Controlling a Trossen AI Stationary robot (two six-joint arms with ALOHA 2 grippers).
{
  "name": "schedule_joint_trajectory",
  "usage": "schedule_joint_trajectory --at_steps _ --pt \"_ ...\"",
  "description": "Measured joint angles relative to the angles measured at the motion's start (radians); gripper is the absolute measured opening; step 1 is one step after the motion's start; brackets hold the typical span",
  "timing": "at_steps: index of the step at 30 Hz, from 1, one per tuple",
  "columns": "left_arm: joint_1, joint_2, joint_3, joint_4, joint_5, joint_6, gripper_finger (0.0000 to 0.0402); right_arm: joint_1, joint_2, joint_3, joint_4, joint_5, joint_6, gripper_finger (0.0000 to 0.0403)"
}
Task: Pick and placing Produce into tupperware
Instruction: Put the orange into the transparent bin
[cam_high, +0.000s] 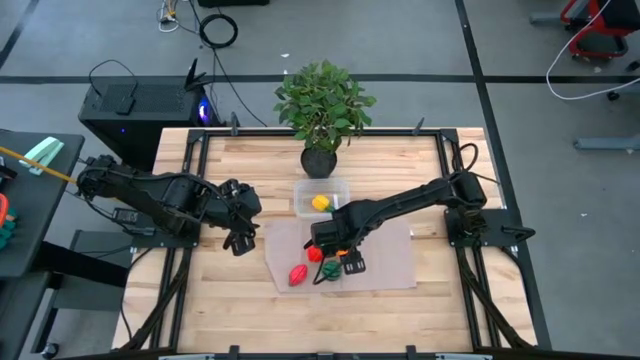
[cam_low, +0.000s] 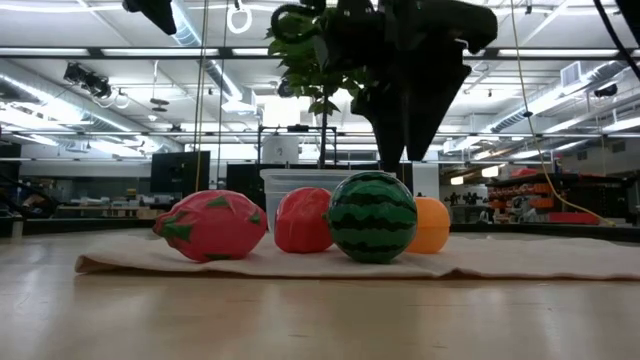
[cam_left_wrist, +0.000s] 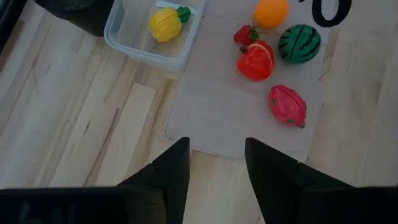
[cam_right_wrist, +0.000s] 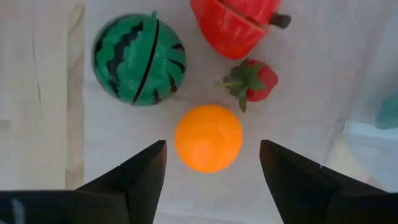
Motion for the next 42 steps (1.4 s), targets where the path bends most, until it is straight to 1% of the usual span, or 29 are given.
schedule_joint_trajectory --at_steps 5,10,13,19,23,28,32,37,42 --pt "0.0 0.0 0.0 0.002 -0.01 0.007 0.0162 -0.005 0.016 -0.029 0.029 0.001 0.009 0.0262" --pt "-0.017 0.0 0.0 0.064 -0.01 0.074 0.0162 -0.004 0.019 -0.048 0.051 0.001 0.024 0.0257" --pt "-0.043 -0.001 0.0 0.122 -0.019 0.126 0.0162 -0.009 0.016 -0.058 0.069 0.007 0.027 0.0256" --pt "-0.105 -0.003 0.0 0.192 -0.102 0.171 0.0158 -0.023 0.013 -0.074 0.083 0.015 0.045 0.0256" --pt "-0.148 -0.003 0.0 0.23 -0.115 0.177 0.015 -0.035 0.012 -0.074 0.089 0.017 0.053 0.0254" --pt "-0.186 -0.003 0.0 0.247 -0.137 0.17 0.014 -0.037 0.012 -0.074 0.091 0.017 0.024 0.0255" --pt "-0.197 -0.003 0.0 0.246 -0.14 0.144 0.0135 -0.037 0.013 -0.074 0.08 0.005 0.003 0.0264" --pt "-0.196 -0.003 0.0 0.246 -0.145 0.134 0.0138 -0.03 0.014 -0.074 0.076 -0.016 0.004 0.0284" --pt "-0.196 -0.003 0.0 0.246 -0.145 0.126 0.0141 -0.016 0.014 -0.074 0.077 -0.016 0.035 0.0303"
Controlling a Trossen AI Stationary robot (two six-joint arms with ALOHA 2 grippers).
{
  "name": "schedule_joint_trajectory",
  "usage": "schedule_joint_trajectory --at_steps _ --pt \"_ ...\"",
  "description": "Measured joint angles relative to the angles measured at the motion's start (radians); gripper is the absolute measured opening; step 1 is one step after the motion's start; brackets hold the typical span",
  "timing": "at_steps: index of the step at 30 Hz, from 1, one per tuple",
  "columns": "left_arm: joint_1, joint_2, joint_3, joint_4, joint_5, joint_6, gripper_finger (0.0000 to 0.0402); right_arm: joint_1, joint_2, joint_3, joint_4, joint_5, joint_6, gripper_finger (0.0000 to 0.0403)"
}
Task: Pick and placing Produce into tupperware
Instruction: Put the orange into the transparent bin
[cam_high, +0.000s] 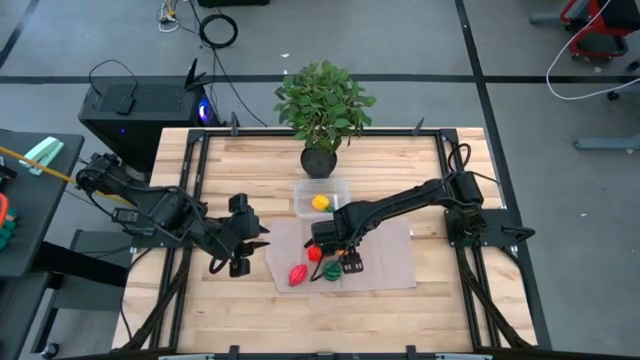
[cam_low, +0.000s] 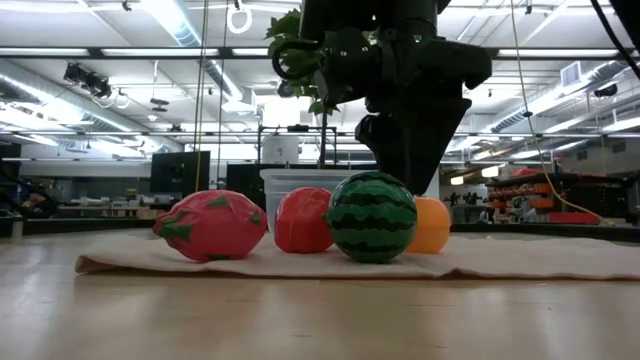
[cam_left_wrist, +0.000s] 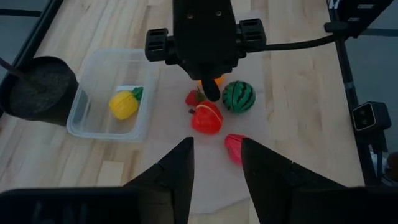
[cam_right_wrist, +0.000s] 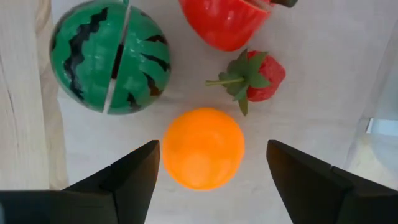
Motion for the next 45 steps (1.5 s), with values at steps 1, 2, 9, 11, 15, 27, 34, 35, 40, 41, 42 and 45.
schedule_joint_trajectory --at_steps 1,2,9,11,15,27,34,35,40,41,42,45 --pt "0.0 0.0 0.0 0.0 0.0 -0.001 0.014 0.002 0.0 0.0 0.0 0.0 0.0 0.0305" --pt "0.0 0.0 0.0 0.0 0.0 -0.002 0.0139 0.003 0.0 0.0 0.0 -0.001 0.002 0.0306" --pt "0.0 0.0 0.0 -0.001 0.0 -0.003 0.0134 0.018 0.002 -0.069 0.015 -0.013 0.036 0.0303" --pt "0.0 0.0 0.0 -0.001 0.0 -0.003 0.0136 0.022 0.002 -0.09 0.033 -0.007 0.043 0.0303" --pt "0.0 0.0 0.0 -0.001 0.0 -0.003 0.0139 0.02 0.002 -0.108 0.075 -0.004 0.077 0.0303" --pt "0.0 0.0 0.0 -0.009 0.0 -0.003 0.0138 0.021 0.002 -0.109 0.108 0.0 0.099 0.0295" --pt "0.0 0.0 0.0 -0.009 0.0 -0.003 0.0133 0.021 0.002 -0.109 0.108 -0.003 0.102 0.026" --pt "0.0 0.0 0.0 -0.009 0.0 -0.003 0.0133 0.021 0.002 -0.109 0.108 -0.006 0.102 0.0257" --pt "0.0 0.0 0.0 -0.023 0.0 -0.004 0.0139 0.021 0.002 -0.109 0.107 -0.013 0.102 0.0255" --pt "0.0 0.0 0.0 -0.023 0.0 -0.004 0.014 0.021 0.002 -0.109 0.107 -0.014 0.102 0.0257" --pt "0.0 0.0 0.0 -0.023 0.0 -0.004 0.0141 0.021 0.002 -0.108 0.103 -0.014 0.102 0.0258" --pt "0.0 0.0 0.0 -0.023 0.0 -0.004 0.014 0.021 0.002 -0.094 0.073 -0.015 0.101 0.0259"
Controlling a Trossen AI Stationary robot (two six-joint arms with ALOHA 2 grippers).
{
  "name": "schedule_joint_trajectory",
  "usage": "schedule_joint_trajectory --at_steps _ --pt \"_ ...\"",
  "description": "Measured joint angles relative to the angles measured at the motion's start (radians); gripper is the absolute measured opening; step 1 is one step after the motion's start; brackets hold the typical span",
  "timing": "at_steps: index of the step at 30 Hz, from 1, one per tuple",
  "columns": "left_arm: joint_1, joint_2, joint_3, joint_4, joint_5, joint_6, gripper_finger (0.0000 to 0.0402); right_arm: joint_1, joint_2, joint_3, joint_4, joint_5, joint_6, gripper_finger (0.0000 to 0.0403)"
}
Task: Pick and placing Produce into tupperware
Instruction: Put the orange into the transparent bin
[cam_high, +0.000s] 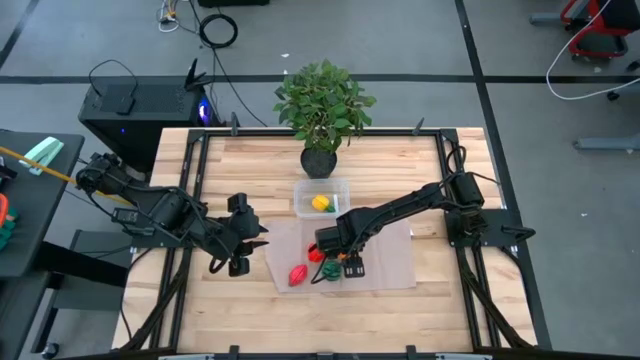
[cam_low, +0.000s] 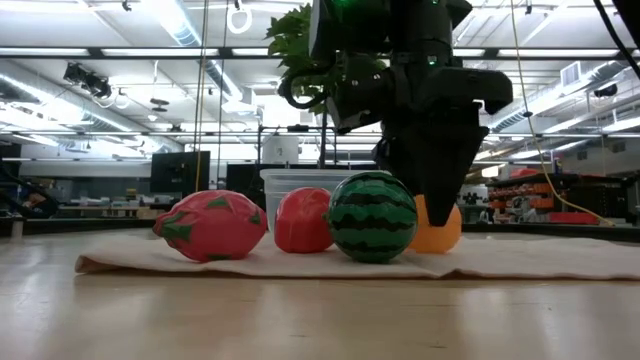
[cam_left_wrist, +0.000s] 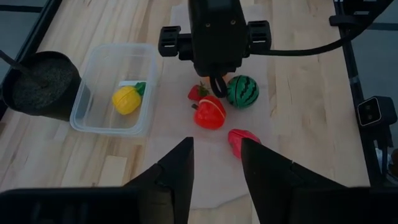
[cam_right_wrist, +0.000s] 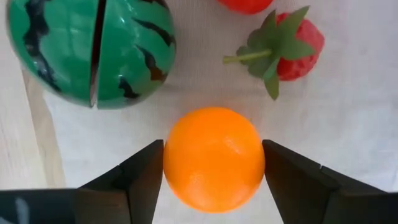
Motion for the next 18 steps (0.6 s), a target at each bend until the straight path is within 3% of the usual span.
schedule_joint_trajectory --at_steps 18 --pt "0.001 0.0 0.0 -0.017 -0.019 0.0 0.0134 0.003 -0.073 0.058 -0.129 -0.002 0.024 0.0256"
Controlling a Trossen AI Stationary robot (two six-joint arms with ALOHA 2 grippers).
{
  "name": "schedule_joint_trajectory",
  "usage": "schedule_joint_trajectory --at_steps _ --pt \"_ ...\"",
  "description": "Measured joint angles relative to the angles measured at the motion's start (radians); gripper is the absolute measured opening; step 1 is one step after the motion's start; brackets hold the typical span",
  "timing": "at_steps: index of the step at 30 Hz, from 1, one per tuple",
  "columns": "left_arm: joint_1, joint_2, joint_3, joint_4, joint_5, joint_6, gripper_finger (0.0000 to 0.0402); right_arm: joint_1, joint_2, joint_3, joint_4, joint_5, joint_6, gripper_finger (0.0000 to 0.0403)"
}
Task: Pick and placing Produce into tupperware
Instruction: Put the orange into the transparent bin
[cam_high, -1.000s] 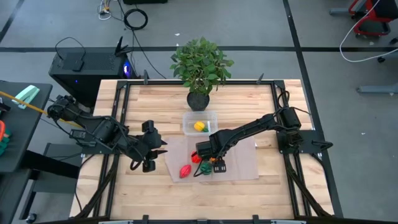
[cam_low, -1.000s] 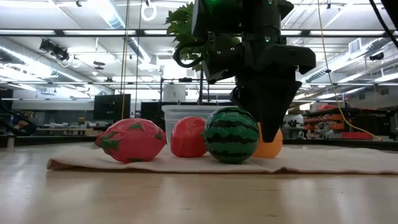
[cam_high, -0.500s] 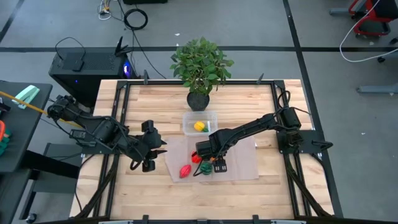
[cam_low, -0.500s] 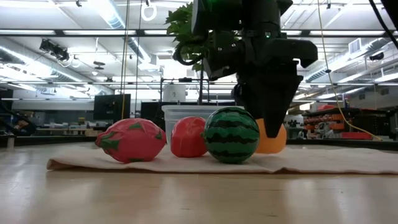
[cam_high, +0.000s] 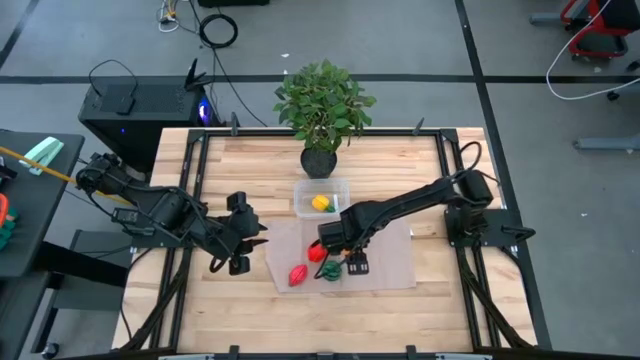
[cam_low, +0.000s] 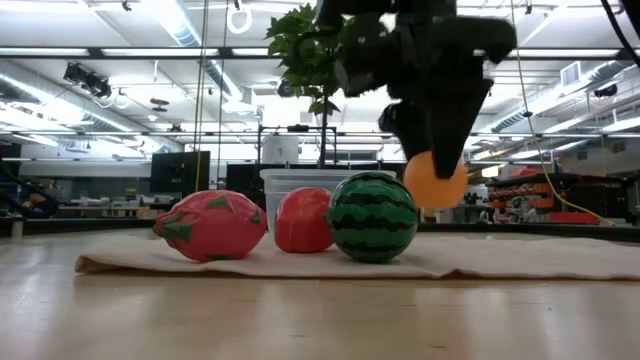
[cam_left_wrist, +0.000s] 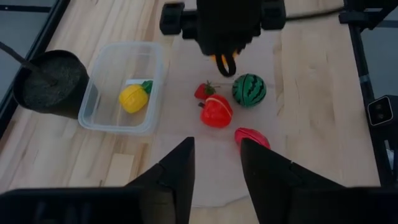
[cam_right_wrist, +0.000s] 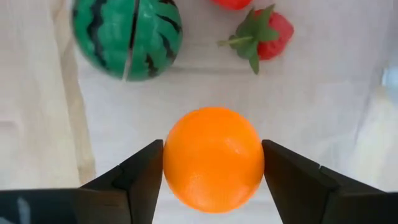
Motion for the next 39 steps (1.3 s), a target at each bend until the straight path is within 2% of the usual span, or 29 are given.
schedule_joint_trajectory --at_steps 11,22,26,34,39 --pt "0.002 0.0 0.0 -0.006 -0.013 0.001 0.0141 -0.016 -0.173 0.001 -0.059 0.025 0.034 0.0256" --pt "0.002 0.0 0.0 -0.006 -0.022 0.002 0.0142 -0.097 -0.187 0.032 -0.073 0.036 0.019 0.0255" --pt "0.002 0.0 0.0 -0.006 -0.022 0.002 0.0143 -0.121 -0.152 0.146 -0.125 0.037 -0.023 0.0256" --pt "0.002 0.0 0.0 -0.006 -0.022 0.0 0.0135 -0.165 0.026 0.459 -0.283 0.06 -0.145 0.0256" --pt "0.002 0.0 0.0 -0.007 -0.022 -0.001 0.014 -0.185 0.115 0.591 -0.31 0.066 -0.16 0.0256"
